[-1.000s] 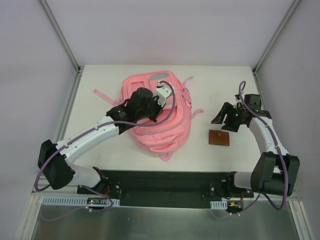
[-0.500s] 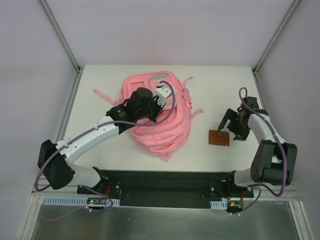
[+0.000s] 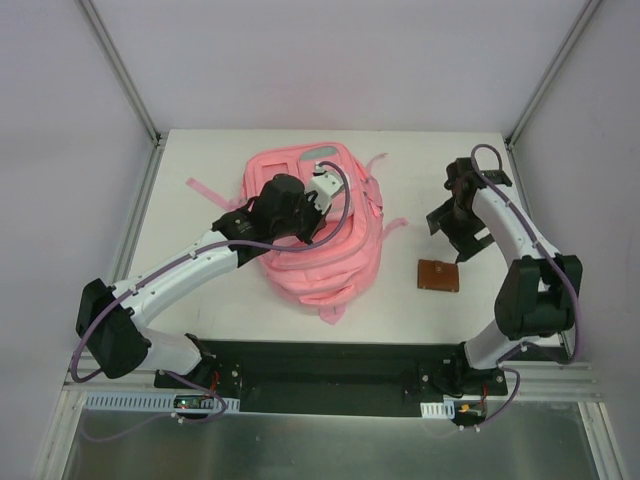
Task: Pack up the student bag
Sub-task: Pick up the personal item from the center of the board.
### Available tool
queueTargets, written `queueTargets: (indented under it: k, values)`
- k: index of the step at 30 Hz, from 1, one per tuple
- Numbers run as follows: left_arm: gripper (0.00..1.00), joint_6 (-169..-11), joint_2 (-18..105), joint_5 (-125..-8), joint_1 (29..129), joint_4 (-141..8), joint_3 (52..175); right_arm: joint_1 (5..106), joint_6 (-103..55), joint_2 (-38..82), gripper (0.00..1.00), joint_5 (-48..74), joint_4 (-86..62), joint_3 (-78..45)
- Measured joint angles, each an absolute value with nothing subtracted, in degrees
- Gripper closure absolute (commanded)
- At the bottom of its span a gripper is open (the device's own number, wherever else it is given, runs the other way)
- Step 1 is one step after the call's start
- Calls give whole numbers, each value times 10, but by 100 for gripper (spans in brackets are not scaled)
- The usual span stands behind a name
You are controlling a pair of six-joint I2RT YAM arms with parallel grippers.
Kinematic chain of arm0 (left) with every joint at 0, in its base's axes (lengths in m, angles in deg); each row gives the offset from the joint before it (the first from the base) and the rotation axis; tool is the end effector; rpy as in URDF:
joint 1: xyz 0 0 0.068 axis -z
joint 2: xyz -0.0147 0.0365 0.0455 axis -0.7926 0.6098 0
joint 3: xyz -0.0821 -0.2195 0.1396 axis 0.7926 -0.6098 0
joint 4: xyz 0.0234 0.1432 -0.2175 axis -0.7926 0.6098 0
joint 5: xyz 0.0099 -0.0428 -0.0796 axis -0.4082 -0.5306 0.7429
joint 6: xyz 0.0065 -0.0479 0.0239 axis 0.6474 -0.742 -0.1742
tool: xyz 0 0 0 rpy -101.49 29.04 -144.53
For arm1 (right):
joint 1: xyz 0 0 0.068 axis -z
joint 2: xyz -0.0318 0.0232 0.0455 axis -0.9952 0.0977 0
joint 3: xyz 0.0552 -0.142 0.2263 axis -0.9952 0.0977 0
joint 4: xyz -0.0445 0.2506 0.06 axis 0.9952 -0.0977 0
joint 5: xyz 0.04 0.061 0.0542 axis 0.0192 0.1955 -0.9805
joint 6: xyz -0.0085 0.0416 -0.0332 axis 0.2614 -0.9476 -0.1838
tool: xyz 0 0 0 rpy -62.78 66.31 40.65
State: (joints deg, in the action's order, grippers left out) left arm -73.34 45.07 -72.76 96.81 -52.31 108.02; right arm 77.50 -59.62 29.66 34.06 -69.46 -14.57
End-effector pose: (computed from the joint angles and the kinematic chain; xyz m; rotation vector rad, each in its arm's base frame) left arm 0.2230 -0.2202 0.3432 0.8603 1.8042 -0.4818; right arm 0.2962 0.0275 0.2676 0.8913 2.6301 -0.1259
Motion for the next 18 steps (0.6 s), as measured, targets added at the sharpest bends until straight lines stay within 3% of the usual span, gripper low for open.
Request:
queueTargets:
  k: [3, 10, 18]
  values:
    - [100, -733, 453, -724, 966, -523, 1080, 774, -666, 346, 4, 345, -739, -173]
    - [100, -733, 453, -723, 962, -523, 1080, 762, -773, 340, 4, 334, -737, -42]
    - [100, -734, 453, -717, 955, -523, 1080, 750, -800, 345, 4, 333, -650, -30]
